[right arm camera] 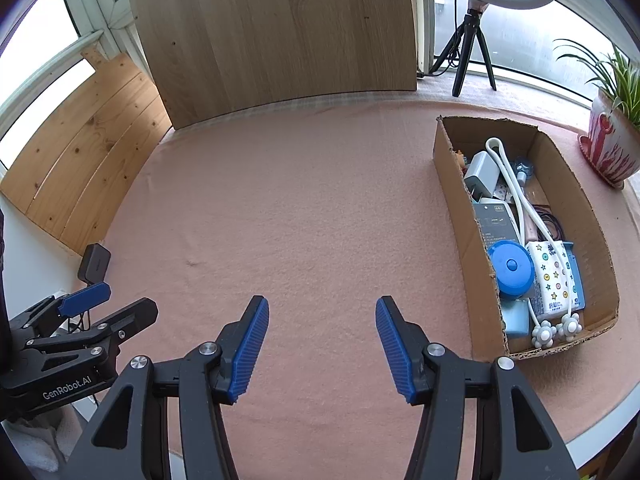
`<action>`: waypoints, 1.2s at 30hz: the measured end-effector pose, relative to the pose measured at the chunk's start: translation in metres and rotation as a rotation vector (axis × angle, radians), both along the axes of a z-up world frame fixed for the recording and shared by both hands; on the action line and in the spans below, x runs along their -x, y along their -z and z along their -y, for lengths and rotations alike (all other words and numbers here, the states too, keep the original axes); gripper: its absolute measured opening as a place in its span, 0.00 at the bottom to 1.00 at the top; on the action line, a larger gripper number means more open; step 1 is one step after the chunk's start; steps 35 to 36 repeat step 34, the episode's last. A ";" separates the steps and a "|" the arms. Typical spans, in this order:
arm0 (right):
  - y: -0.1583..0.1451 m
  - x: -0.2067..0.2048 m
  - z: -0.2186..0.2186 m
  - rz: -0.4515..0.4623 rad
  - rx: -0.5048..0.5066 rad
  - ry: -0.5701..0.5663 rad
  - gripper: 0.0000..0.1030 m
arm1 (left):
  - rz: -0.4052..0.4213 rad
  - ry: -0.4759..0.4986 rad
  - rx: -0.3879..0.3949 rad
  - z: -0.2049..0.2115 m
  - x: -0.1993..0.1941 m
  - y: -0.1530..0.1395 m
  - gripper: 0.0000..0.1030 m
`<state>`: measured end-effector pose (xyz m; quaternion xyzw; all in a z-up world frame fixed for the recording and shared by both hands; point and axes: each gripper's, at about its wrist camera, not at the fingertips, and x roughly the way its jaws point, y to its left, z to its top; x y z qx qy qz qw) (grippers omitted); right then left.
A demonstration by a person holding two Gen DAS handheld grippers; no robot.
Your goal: Organize objects
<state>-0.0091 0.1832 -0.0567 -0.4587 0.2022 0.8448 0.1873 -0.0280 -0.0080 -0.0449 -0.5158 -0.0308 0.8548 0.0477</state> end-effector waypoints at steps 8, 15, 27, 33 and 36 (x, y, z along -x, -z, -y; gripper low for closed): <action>0.002 0.000 0.002 0.002 0.007 0.004 0.51 | -0.001 -0.001 -0.001 0.000 -0.001 0.000 0.82; 0.003 0.001 0.003 0.005 0.009 0.002 0.51 | -0.003 -0.002 -0.001 0.003 0.000 -0.001 0.82; 0.006 0.001 0.001 0.012 0.017 0.007 0.51 | 0.000 0.004 -0.007 0.001 0.001 0.000 0.82; 0.010 0.004 -0.002 0.019 0.028 0.012 0.51 | 0.010 0.010 -0.015 -0.002 0.003 0.005 0.82; 0.012 0.005 -0.003 0.021 0.029 0.012 0.52 | 0.015 0.010 -0.017 -0.002 0.004 0.006 0.82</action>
